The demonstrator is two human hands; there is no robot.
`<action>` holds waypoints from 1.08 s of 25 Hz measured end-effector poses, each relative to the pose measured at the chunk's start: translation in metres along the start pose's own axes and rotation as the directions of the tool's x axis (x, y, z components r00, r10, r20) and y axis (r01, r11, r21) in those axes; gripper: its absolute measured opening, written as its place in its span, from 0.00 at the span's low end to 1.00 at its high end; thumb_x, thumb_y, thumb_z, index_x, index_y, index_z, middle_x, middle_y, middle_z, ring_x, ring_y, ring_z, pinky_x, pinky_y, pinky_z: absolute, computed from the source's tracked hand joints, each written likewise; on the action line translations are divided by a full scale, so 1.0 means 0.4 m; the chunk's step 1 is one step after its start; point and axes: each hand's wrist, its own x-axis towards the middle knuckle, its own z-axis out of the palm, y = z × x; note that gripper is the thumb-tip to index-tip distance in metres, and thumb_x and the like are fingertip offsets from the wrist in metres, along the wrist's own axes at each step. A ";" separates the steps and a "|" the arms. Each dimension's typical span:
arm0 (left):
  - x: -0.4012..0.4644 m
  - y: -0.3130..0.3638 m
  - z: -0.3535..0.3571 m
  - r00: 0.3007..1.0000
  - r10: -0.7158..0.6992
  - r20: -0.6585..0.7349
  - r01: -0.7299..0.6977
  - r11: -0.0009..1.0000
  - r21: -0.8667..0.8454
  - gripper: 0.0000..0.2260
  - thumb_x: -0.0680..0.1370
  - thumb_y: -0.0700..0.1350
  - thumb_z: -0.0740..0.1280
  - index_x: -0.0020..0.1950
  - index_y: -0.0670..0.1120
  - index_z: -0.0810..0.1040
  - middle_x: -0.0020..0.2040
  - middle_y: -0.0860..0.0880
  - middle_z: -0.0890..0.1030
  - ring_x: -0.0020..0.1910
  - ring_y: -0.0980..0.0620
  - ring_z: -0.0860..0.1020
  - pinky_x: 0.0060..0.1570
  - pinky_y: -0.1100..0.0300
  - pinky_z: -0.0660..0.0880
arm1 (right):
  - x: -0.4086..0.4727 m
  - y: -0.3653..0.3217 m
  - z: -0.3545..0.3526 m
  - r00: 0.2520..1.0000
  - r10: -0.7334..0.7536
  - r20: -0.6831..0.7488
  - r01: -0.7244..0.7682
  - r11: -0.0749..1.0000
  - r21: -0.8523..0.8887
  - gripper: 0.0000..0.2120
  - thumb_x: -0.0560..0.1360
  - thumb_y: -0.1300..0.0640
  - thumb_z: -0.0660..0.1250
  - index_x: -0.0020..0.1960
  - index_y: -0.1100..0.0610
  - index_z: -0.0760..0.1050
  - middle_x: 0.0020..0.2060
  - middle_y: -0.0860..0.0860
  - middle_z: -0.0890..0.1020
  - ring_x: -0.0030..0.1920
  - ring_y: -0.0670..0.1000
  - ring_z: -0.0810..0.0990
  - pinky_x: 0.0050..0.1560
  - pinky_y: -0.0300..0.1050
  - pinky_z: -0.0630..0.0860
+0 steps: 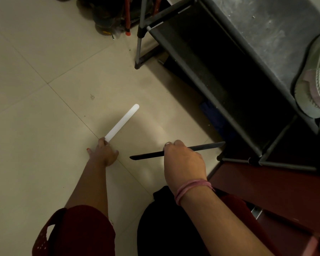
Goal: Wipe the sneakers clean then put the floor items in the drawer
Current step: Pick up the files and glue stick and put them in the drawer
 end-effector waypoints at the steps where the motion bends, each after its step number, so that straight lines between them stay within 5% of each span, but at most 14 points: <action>1: 0.003 -0.006 -0.003 1.000 0.008 -0.002 -0.008 1.000 0.000 0.26 0.81 0.50 0.57 0.74 0.36 0.61 0.76 0.47 0.50 0.68 0.45 0.67 0.72 0.39 0.46 | 0.000 0.000 0.000 1.000 -0.001 0.001 0.001 1.000 0.002 0.17 0.77 0.66 0.57 0.65 0.57 0.68 0.58 0.53 0.71 0.59 0.57 0.76 0.58 0.51 0.71; 6: 0.039 -0.011 -0.008 0.973 -0.015 -0.229 -0.029 0.982 -0.187 0.20 0.78 0.38 0.61 0.69 0.34 0.66 0.66 0.35 0.66 0.60 0.35 0.71 0.61 0.44 0.69 | 0.000 -0.006 0.001 1.000 -0.020 0.007 0.020 1.000 0.011 0.17 0.78 0.65 0.58 0.65 0.57 0.68 0.59 0.54 0.71 0.59 0.57 0.76 0.59 0.51 0.71; 13: 0.079 0.030 0.010 0.897 -0.329 -0.295 0.209 0.904 -0.373 0.24 0.77 0.45 0.69 0.65 0.31 0.68 0.62 0.33 0.70 0.63 0.34 0.69 0.58 0.43 0.70 | 0.015 -0.001 -0.004 0.999 -0.027 0.018 0.027 1.000 0.011 0.16 0.77 0.65 0.57 0.64 0.57 0.68 0.58 0.53 0.71 0.58 0.57 0.76 0.57 0.50 0.71; 18: 0.099 0.027 0.026 0.889 -0.377 -0.260 0.254 0.878 -0.405 0.23 0.76 0.42 0.70 0.65 0.31 0.67 0.62 0.32 0.71 0.63 0.34 0.70 0.57 0.43 0.72 | 0.015 -0.015 -0.001 0.999 -0.048 -0.012 0.048 0.999 -0.004 0.16 0.77 0.66 0.55 0.63 0.57 0.68 0.57 0.53 0.72 0.57 0.57 0.76 0.54 0.49 0.70; 23: 0.069 0.031 0.045 0.942 -0.250 -0.226 0.192 0.949 -0.248 0.15 0.78 0.44 0.66 0.60 0.37 0.77 0.56 0.37 0.76 0.55 0.37 0.76 0.51 0.45 0.77 | 0.006 -0.022 0.001 0.997 -0.066 -0.029 0.066 0.998 -0.005 0.15 0.77 0.66 0.54 0.63 0.58 0.68 0.57 0.53 0.72 0.57 0.57 0.76 0.55 0.50 0.70; 27: -0.025 0.054 0.094 0.942 -0.270 -0.201 0.162 0.887 -0.432 0.10 0.78 0.43 0.66 0.55 0.39 0.79 0.51 0.39 0.80 0.51 0.39 0.78 0.49 0.47 0.78 | 0.002 -0.030 -0.002 0.996 -0.077 -0.043 0.077 0.997 0.003 0.14 0.78 0.66 0.55 0.62 0.59 0.68 0.56 0.54 0.75 0.55 0.57 0.78 0.56 0.51 0.72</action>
